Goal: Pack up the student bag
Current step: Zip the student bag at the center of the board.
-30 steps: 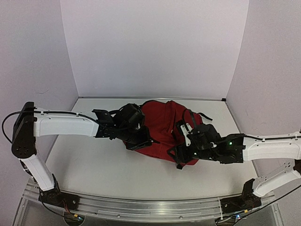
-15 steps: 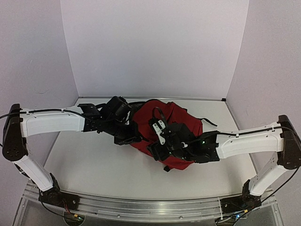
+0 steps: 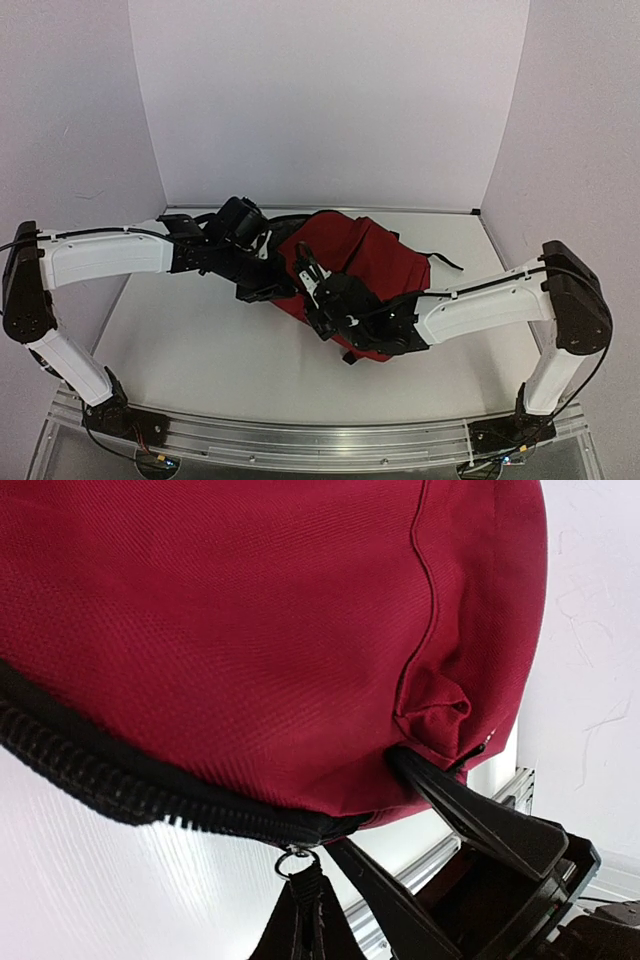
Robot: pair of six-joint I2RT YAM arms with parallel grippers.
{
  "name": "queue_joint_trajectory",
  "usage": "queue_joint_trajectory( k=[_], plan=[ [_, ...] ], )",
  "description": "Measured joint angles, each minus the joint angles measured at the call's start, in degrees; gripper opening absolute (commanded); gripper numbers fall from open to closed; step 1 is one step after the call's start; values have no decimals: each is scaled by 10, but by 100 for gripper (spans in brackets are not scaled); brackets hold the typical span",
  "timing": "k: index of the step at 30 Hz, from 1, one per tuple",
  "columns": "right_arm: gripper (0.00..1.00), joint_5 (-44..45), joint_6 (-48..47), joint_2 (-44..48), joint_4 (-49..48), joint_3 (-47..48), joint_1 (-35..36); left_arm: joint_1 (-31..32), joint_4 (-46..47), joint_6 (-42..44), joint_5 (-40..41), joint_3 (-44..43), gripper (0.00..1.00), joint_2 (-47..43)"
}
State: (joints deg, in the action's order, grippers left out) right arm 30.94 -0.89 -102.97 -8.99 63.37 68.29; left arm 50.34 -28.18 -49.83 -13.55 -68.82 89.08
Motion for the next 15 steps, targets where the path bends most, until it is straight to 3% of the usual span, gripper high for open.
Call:
queue_joint_trajectory(
  k=[2,15],
  plan=[
    [0,14,-2,-2,-12,0,1,-5,1,3,-5,1,0,-1],
    [0,-1,6,41,-36,-48,2,-90,2,38,-39,9,0,-15]
  ],
)
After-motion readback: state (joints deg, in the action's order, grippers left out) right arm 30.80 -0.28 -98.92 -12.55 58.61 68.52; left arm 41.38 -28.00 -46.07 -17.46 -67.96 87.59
